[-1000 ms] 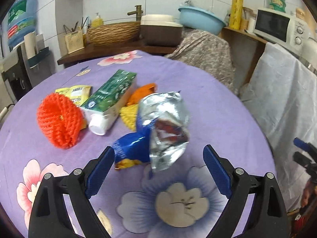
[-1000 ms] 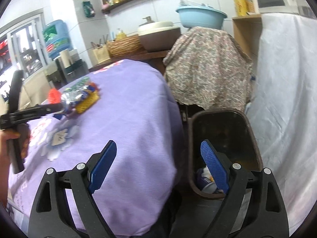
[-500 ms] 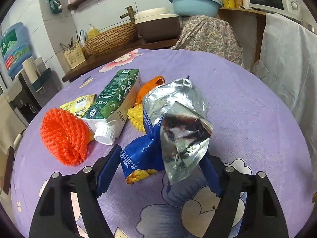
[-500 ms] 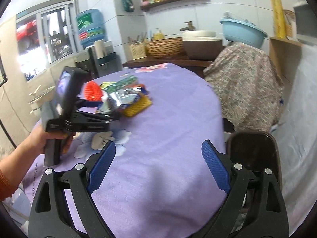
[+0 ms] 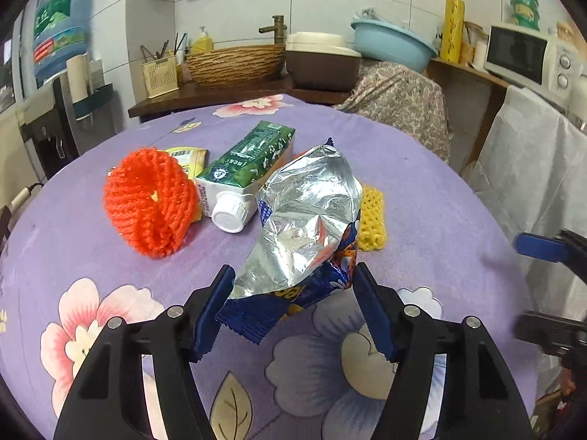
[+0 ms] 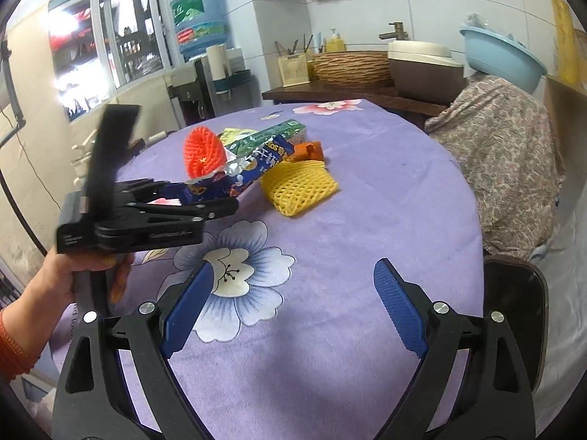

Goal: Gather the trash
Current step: 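Grasp the foil chip bag with the left tool while the right tool grasps the yellow foam net, then carry both items over the bin and open the right tool to drop the net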

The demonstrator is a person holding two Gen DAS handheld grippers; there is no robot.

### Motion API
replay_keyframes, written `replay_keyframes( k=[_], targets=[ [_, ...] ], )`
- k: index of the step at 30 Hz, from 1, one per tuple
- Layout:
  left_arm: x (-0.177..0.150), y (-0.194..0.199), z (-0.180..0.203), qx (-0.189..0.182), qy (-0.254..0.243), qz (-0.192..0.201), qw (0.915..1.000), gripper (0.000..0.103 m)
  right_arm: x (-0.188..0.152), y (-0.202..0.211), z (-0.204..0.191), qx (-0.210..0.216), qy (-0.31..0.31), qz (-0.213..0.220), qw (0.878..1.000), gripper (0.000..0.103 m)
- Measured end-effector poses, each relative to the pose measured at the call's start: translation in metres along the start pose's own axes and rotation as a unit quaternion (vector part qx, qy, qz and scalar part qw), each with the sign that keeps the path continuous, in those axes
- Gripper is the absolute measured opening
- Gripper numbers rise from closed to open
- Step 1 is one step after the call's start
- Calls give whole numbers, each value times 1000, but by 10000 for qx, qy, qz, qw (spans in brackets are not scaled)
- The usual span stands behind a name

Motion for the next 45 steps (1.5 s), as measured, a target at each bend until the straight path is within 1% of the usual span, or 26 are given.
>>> replay_keyframes(
  k=[4,7,9,13,18,21,22,24,26,27,28,29,30,32,36,41,45],
  targets=[
    [-3,22,0,-23,59,235,9997,65,13,-26,-8,62,121,-238,9996,88],
    [-6,36,-5,-28,180,367,9992,65,25,-49,-12,-45,317,-458,9984,88],
    [-8,43,-10,-68,282,387,9988,65,31,-67,-17,-108,537,-700,9960,88],
    [-12,51,-16,-203,497,381,9978,65,39,-95,-21,-118,665,-1012,9926,88],
    [-19,55,-16,-155,494,365,9980,65,45,-120,-23,-272,709,-1189,9900,88],
    [-22,56,-17,-164,523,349,9979,65,48,-128,-22,-375,720,-1232,9891,87],
    [-22,56,-18,-149,539,348,9978,65,48,-130,-22,-412,738,-1245,9886,85],
    [-22,56,-20,-149,556,341,9978,65,47,-134,-19,-483,758,-1328,9871,72],
    [-24,56,-19,-148,540,331,9979,65,48,-135,-17,-450,684,-1304,9881,64],
    [-25,57,-19,-144,524,326,9980,65,48,-134,-16,-463,659,-1272,9886,55],
    [-25,56,-18,-134,514,319,9981,65,48,-132,-15,-476,646,-1238,9891,49],
    [-26,56,-16,-124,483,309,9983,65,47,-130,-15,-448,640,-1215,9895,37],
    [-26,56,-15,-117,453,305,9984,65,46,-127,-15,-415,642,-1181,9900,32],
    [-27,55,-13,-123,437,299,9985,65,43,-121,-16,-399,714,-1124,9903,26],
    [-28,55,-11,-139,457,309,9984,65,33,-105,-16,-340,763,-968,9918,23],
    [-29,55,-5,-146,412,320,9985,65,22,-81,-14,-192,617,-781,9948,22],
    [-30,56,0,-210,425,356,9982,65,14,-57,-8,-121,447,-507,9976,22]
  ],
)
Point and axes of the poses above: each gripper's, at about its wrist camera, not at the fingertips, and y roughly against the way its jaws point, z to its right, x to its top, the point moved 5 cm from there along -y, roughly the way its jaws point, and after that the axes turned 3 degrees about -x, right-handed, at the moved point
